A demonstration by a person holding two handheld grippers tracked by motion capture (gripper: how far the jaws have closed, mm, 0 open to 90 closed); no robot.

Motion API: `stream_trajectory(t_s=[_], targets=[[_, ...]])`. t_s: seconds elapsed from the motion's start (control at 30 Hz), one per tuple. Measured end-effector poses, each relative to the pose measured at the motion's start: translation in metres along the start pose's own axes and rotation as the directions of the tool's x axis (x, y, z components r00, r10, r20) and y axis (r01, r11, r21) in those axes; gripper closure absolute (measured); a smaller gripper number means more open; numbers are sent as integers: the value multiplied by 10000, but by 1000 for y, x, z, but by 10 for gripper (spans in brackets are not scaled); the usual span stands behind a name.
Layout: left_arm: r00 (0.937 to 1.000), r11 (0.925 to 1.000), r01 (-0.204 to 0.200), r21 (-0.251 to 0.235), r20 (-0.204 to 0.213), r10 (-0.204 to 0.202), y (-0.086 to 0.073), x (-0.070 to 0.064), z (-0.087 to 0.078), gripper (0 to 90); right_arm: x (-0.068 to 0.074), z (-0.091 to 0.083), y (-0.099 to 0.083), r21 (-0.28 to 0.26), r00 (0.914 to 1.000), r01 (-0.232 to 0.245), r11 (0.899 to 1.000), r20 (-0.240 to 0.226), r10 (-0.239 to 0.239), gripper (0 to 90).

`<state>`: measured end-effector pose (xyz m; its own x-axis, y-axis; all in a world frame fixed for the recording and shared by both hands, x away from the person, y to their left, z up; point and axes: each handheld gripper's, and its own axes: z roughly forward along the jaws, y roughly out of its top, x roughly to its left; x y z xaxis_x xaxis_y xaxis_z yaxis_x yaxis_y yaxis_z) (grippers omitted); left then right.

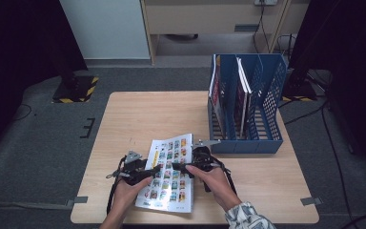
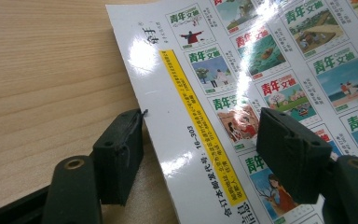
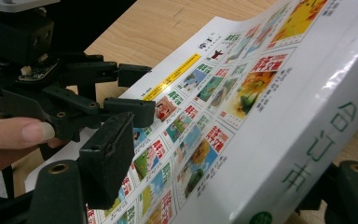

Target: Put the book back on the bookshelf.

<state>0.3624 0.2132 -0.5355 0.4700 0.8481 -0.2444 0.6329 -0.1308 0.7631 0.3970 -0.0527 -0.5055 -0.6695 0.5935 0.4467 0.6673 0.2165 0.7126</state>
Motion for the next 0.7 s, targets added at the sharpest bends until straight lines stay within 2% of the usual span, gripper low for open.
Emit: stream_trajectory(t_s=[0.07,0.4,0.7], targets=[[10000,10000,9,-2,-5,-9,0,0,0,308,0,0,1,-34,10000,-22,10000,61,23,324],[9999,9999,112,26,39,-112,0,1,0,304,6,7,11,86,9998,-218,9997,49,218,327],[9998,9999,142,21,98,-143,0,1,0,304,9,18,18,249,9996,-282,9993,67,281,372]])
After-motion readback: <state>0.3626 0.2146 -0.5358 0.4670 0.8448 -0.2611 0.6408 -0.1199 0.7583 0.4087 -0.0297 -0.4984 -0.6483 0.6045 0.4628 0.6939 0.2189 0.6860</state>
